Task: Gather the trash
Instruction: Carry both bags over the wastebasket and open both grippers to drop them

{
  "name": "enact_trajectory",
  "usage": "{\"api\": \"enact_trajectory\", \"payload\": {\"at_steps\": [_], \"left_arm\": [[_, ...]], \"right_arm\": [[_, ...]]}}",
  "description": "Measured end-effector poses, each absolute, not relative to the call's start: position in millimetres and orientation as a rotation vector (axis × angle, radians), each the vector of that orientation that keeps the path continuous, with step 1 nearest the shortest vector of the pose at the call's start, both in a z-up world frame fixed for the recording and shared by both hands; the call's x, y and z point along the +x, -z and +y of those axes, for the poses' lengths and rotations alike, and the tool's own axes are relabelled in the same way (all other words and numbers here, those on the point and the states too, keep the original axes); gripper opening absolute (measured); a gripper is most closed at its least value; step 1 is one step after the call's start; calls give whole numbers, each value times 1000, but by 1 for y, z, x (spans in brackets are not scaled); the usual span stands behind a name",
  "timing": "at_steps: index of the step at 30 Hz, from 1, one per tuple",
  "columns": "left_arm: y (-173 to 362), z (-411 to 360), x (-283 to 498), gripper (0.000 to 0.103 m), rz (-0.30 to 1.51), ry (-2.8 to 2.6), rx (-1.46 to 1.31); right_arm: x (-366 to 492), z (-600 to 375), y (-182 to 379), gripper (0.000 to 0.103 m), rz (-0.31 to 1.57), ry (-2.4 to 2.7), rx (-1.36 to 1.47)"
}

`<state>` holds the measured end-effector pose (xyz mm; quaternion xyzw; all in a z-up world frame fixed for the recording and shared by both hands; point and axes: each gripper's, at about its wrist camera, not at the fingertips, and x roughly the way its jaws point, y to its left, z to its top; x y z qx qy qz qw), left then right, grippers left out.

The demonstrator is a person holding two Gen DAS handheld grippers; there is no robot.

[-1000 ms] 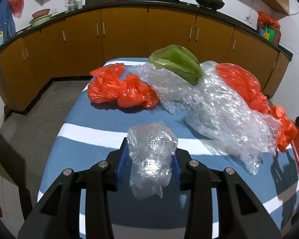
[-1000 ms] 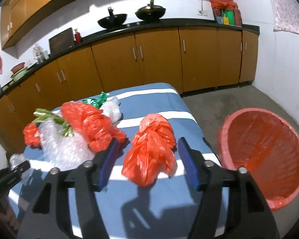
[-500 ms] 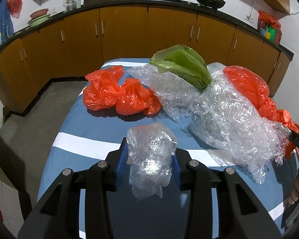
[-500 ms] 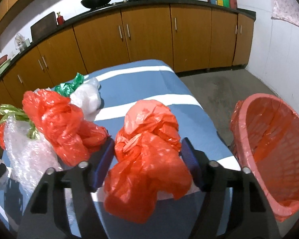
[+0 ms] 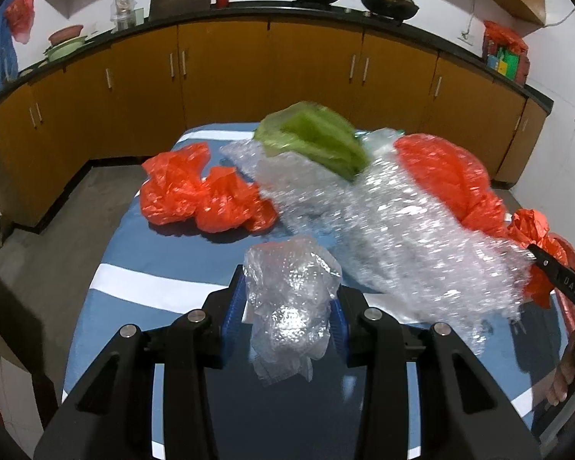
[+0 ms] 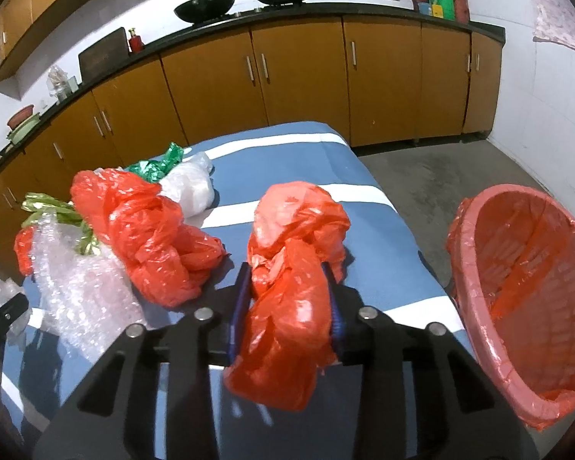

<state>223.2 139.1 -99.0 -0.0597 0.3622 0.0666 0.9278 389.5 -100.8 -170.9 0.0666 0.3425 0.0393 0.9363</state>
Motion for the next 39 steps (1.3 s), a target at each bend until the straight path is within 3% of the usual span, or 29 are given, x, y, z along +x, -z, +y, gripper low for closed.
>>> {"api": "enact_trajectory", "payload": {"at_steps": [16, 39], "left_arm": [[60, 33, 231, 39, 670, 87, -93], [59, -181, 273, 39, 665, 479, 64]], "right_arm": [[319, -202, 108, 31, 523, 14, 174], [285, -342, 125, 31, 504, 271, 223]]}}
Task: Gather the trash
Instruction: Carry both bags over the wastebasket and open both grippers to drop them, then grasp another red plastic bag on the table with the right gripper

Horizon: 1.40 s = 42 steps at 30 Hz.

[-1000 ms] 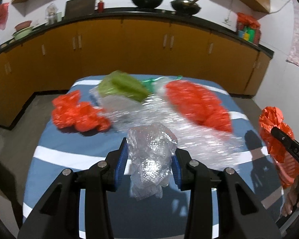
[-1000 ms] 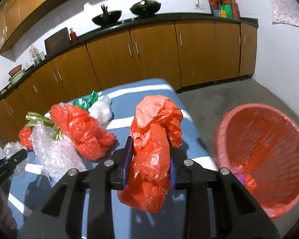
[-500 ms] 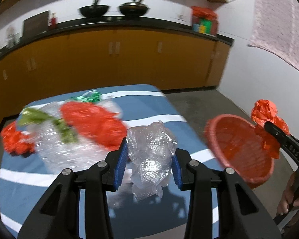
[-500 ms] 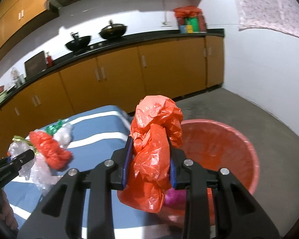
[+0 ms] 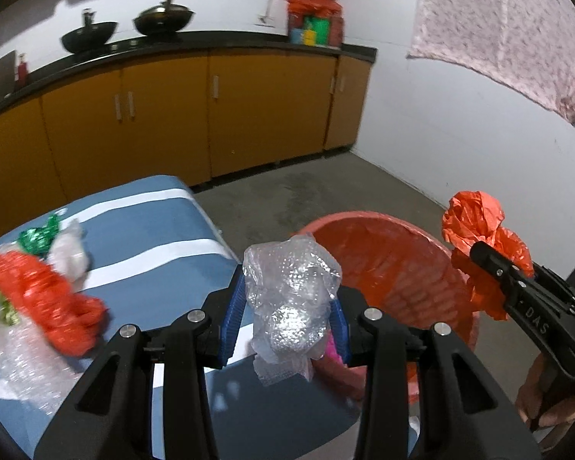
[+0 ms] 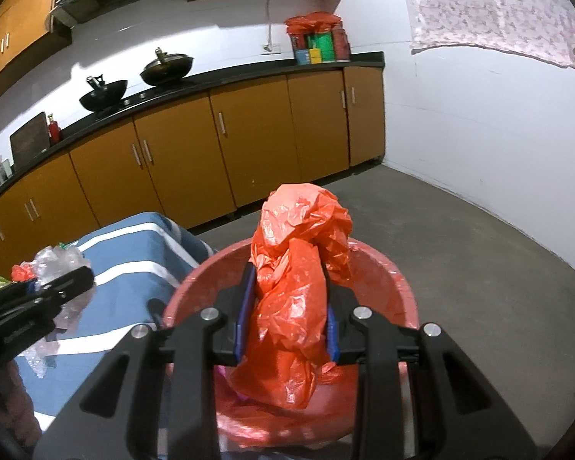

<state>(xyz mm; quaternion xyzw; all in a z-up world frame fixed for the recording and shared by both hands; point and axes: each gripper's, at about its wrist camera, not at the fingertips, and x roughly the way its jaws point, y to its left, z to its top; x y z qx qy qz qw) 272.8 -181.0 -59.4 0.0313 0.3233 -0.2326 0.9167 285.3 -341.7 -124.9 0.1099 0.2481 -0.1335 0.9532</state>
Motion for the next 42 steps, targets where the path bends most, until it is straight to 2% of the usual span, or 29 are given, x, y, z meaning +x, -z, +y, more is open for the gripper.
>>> {"api": "enact_trajectory", "payload": {"at_steps": [20, 24, 28, 42], "left_arm": [[97, -251, 290, 39, 745, 565, 161], [100, -259, 291, 47, 747, 577, 171], [102, -259, 292, 56, 745, 575, 164], [94, -234, 298, 58, 749, 540, 102]], "right_arm": [[302, -372, 155, 31, 532, 276, 267], [307, -373, 155, 36, 524, 262, 261], [307, -376, 156, 37, 522, 253, 267], [298, -375, 146, 40, 510, 278, 259]]}}
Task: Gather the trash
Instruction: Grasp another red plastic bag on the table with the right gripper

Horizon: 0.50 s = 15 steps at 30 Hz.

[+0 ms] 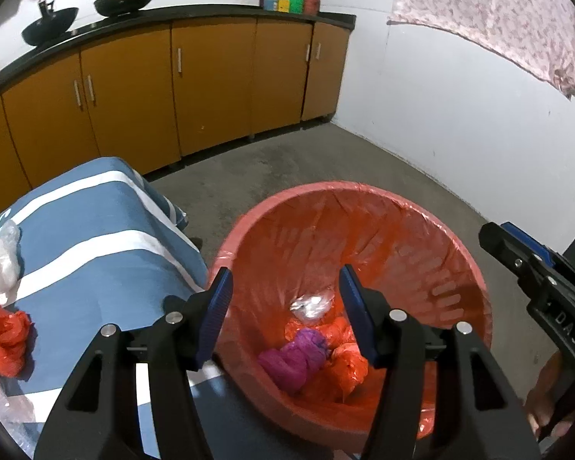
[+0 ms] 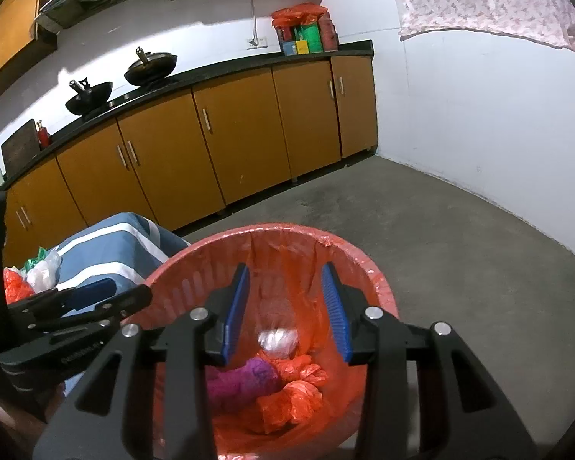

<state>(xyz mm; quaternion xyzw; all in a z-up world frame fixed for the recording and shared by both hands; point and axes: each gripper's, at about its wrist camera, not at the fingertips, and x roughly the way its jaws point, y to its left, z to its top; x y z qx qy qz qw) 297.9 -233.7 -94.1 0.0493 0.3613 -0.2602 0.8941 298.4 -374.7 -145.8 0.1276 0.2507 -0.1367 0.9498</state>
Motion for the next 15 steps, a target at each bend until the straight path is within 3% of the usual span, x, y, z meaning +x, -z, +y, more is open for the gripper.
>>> {"api": "enact_trajectory", "payload": {"at_steps": [4, 8, 15], "left_arm": [[82, -207, 290, 59, 718, 507, 78], [67, -164, 276, 67, 667, 436, 54], [59, -57, 247, 73, 628, 229, 22]], "right_arm": [[301, -363, 136, 40, 498, 250, 246], [308, -336, 125, 40, 488, 183, 231], [324, -267, 111, 40, 491, 23, 193]]}}
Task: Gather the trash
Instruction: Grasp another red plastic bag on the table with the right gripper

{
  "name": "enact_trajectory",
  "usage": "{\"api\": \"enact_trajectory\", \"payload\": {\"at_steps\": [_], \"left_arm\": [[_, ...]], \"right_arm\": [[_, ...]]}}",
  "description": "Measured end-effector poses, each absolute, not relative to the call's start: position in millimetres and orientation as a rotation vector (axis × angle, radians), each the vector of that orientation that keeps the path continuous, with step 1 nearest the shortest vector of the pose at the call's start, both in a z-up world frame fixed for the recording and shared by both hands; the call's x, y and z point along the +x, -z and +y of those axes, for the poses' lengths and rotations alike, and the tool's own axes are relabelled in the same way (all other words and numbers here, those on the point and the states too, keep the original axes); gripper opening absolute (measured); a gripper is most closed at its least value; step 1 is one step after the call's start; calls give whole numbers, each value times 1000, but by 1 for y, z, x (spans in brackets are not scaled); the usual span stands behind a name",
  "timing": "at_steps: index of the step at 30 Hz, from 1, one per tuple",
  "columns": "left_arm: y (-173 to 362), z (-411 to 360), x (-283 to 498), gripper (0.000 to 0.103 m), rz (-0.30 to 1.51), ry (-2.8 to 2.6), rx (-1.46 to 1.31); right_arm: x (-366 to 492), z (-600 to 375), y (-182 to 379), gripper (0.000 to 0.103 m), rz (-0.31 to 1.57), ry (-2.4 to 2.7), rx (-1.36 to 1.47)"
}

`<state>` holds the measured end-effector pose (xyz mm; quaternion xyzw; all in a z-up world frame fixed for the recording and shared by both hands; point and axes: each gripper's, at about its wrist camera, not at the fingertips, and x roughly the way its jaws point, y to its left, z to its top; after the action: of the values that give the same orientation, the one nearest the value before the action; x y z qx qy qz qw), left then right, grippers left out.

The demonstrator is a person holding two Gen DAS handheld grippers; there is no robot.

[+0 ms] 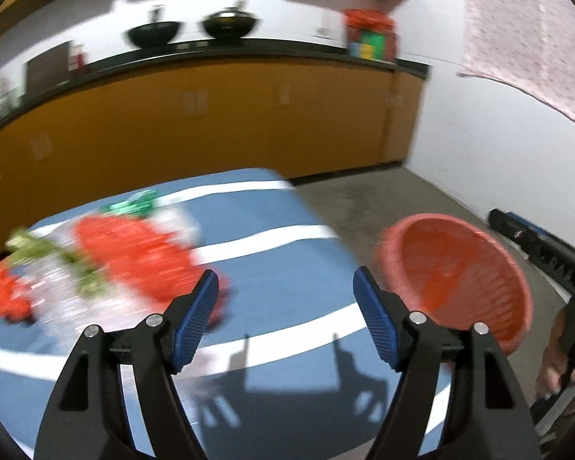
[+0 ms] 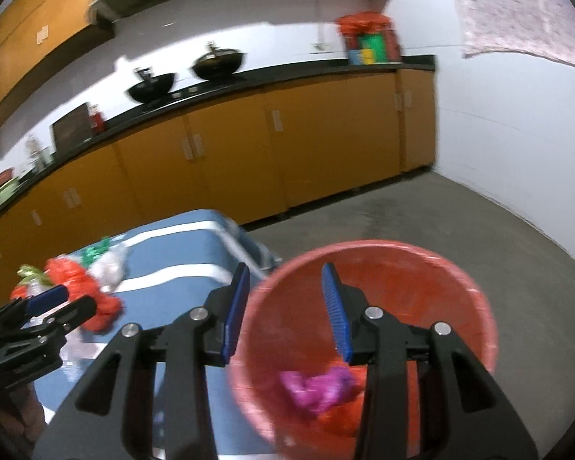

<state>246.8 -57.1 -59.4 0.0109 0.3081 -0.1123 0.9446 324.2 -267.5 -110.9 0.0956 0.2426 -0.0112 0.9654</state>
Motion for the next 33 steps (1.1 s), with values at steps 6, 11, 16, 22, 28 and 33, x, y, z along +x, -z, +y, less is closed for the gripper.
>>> {"api": "enact_trajectory", "payload": {"at_steps": [6, 11, 16, 22, 28, 33], "left_arm": [[69, 38, 233, 81, 642, -7, -55], [81, 89, 225, 84, 667, -156, -91], [88, 117, 215, 85, 661, -195, -105], [89, 135, 214, 85, 630, -191, -114], [92, 140, 220, 85, 639, -170, -150], [92, 135, 225, 86, 646, -131, -185]], "right_arm": [[340, -193, 107, 41, 516, -123, 162], [363, -123, 110, 47, 549, -261, 118], [383, -69, 119, 54, 591, -362, 89], [410, -33, 131, 61, 639, -398, 58], [429, -15, 146, 63, 686, -389, 11], [435, -13, 157, 41, 723, -390, -3]]}}
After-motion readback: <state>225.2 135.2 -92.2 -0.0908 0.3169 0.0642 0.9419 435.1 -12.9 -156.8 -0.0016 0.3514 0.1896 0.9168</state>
